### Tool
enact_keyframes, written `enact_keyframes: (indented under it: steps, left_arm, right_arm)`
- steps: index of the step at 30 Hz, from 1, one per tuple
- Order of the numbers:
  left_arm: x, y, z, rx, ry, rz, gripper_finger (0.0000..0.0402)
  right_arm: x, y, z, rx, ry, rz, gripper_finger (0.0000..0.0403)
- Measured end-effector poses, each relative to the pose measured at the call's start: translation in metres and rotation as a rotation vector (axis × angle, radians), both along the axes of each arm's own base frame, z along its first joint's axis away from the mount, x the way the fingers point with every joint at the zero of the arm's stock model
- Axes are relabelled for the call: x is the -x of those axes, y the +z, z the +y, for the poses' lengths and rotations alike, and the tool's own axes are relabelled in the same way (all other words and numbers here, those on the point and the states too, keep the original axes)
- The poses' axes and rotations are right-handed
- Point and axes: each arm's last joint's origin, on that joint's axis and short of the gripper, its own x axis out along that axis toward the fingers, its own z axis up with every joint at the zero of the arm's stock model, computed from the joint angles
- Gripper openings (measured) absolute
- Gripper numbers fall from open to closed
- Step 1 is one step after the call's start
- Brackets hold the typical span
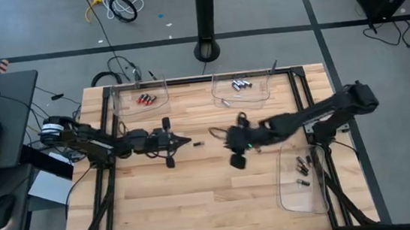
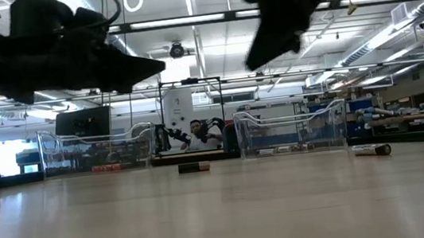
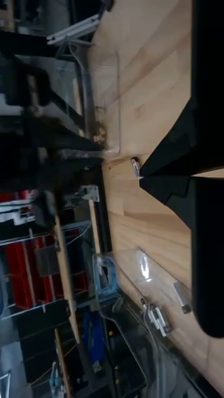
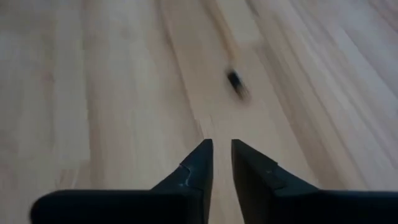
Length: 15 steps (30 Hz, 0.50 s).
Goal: Sort batteries
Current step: Put the brown battery into the bottom right transparent bin
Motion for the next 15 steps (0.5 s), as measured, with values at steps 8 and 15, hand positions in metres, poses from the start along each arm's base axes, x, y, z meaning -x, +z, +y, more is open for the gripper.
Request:
enact_keyframes:
  steps: [8, 15]
  left_arm:
    - [0.031, -0.011, 0.001, 0.025, 0.025, -0.083, 0.0005]
    - [0.038, -0.014, 0.001, 0.026, 0.027, -0.091, 0.0005]
  right_arm:
    - [-0.058, -0.053, -0.05, 0.023, 0.222, -0.095, 0.0127]
    - [-0.071, -0.087, -0.074, 0.071, 0.21, -0.074, 0.0179]
